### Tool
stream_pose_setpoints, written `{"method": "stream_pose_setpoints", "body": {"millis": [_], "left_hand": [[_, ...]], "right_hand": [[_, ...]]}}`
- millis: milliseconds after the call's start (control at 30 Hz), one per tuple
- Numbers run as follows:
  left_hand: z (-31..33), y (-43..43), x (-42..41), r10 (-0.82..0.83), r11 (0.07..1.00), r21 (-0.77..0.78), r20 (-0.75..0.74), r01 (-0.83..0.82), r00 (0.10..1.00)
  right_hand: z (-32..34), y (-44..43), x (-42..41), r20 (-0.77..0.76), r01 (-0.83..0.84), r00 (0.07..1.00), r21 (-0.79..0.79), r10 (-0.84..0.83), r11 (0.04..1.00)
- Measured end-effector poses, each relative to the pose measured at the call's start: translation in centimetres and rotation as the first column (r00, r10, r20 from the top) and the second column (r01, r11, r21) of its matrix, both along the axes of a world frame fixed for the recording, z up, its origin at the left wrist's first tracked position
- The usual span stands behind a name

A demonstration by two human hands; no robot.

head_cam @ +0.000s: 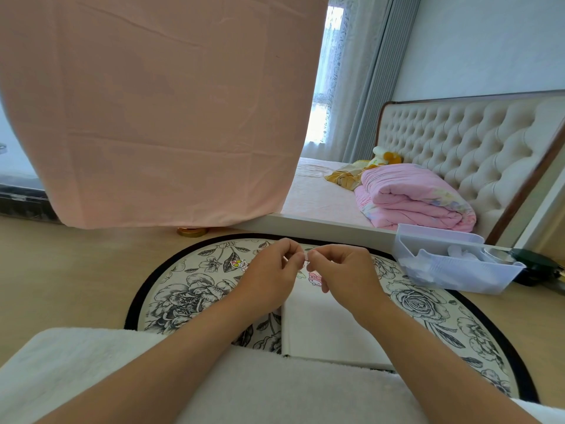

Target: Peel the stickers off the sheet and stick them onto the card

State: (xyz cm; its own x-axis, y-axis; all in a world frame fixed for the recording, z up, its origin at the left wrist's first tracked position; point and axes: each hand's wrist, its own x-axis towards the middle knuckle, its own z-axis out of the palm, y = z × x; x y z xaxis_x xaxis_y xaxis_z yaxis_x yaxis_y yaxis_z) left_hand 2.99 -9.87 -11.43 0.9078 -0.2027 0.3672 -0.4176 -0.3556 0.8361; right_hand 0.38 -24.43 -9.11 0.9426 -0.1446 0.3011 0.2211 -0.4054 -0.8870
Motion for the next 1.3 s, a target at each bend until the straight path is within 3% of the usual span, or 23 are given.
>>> {"method": "stream_pose_setpoints", "body": {"millis": [200,567,833,1100,1300], "left_hand": [[0.3,0.1,0.0,-0.061,0.996,-0.07,-0.057,0.057,0.997],[0.1,0.7,0.1,-0.088,0.992,-0.1,-0.091,0.078,0.992],[1.6,-1.4,-0.4,-0.097,0.961,-0.271,-0.162,0.05,0.982],[3.4,-6.2,1.7,0.029,1.0,-0.009,-0.044,-0.03,0.999],[3.7,-9.9,3.3,-0.003,0.98,0.2,-0.014,0.006,1.0]], "right_hand": [[0.3,-0.2,-0.1,-0.044,-0.09,0.994,0.113,0.095,0.99],[0.4,-0.9,0.2,0.005,-0.07,0.998,0.07,0.07,0.995],[1.5,-3.2,0.9,0.034,-0.069,0.997,-0.047,0.07,0.997],[2.3,-7.8,1.7,0.01,-0.026,1.0,-0.011,0.026,1.0],[2.3,-12.8,2.7,0.048,0.165,0.986,-0.1,-0.161,0.981]]}}
